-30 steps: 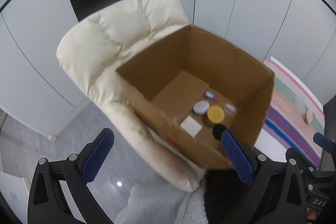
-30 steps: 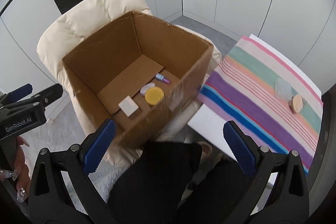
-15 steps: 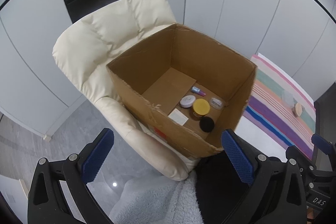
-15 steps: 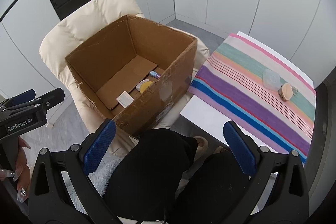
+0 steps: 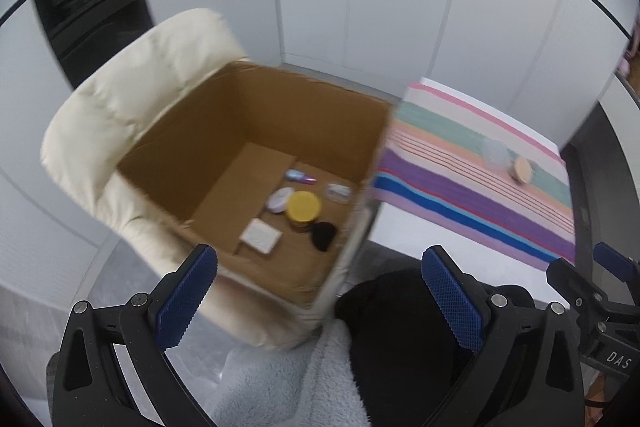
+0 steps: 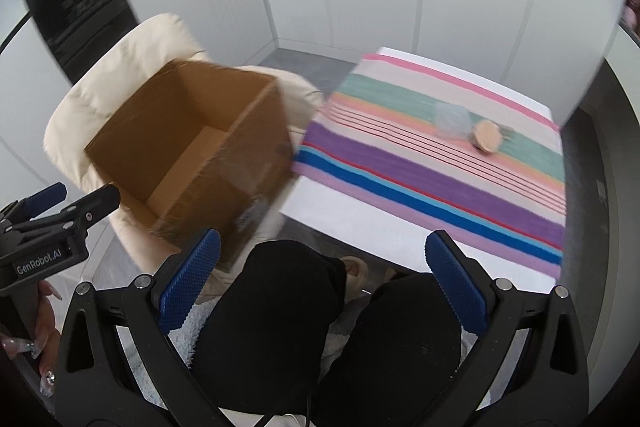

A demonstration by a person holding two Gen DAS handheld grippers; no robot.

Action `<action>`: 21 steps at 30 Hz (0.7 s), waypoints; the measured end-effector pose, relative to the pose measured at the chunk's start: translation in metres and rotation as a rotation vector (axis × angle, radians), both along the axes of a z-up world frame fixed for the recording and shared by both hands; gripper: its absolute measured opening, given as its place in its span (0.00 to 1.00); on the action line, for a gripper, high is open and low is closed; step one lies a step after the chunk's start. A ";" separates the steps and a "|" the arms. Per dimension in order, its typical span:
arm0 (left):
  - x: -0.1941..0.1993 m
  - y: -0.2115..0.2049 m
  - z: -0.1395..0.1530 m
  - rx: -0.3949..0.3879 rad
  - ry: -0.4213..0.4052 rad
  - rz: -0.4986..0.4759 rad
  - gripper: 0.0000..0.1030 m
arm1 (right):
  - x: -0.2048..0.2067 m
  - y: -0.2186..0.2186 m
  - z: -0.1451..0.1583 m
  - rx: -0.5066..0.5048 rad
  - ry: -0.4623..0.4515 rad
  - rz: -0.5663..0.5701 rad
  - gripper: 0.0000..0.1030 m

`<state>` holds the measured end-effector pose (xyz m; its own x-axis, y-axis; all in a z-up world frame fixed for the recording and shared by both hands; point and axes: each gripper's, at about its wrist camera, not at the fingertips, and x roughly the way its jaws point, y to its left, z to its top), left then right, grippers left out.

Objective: Organize objects
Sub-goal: 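Withdraw both open tools from the box back toward the striped cloth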

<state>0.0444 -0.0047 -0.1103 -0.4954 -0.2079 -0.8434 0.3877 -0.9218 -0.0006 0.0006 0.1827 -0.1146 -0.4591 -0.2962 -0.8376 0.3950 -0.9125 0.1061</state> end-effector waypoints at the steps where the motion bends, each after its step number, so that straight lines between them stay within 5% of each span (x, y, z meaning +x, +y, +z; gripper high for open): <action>1: -0.005 0.007 -0.001 0.003 -0.001 -0.020 1.00 | -0.001 0.008 0.000 0.001 0.000 -0.018 1.00; 12: -0.054 0.096 -0.012 0.019 -0.024 -0.247 1.00 | -0.004 0.117 -0.002 0.005 -0.017 -0.293 1.00; 21: -0.076 0.139 -0.018 0.022 -0.047 -0.343 1.00 | -0.001 0.181 -0.011 -0.002 -0.037 -0.432 1.00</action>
<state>-0.0320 0.1338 -0.1287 -0.4940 -0.0175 -0.8693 0.0550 -0.9984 -0.0112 -0.0009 0.3635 -0.1251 -0.5107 -0.0849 -0.8556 -0.0272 -0.9930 0.1147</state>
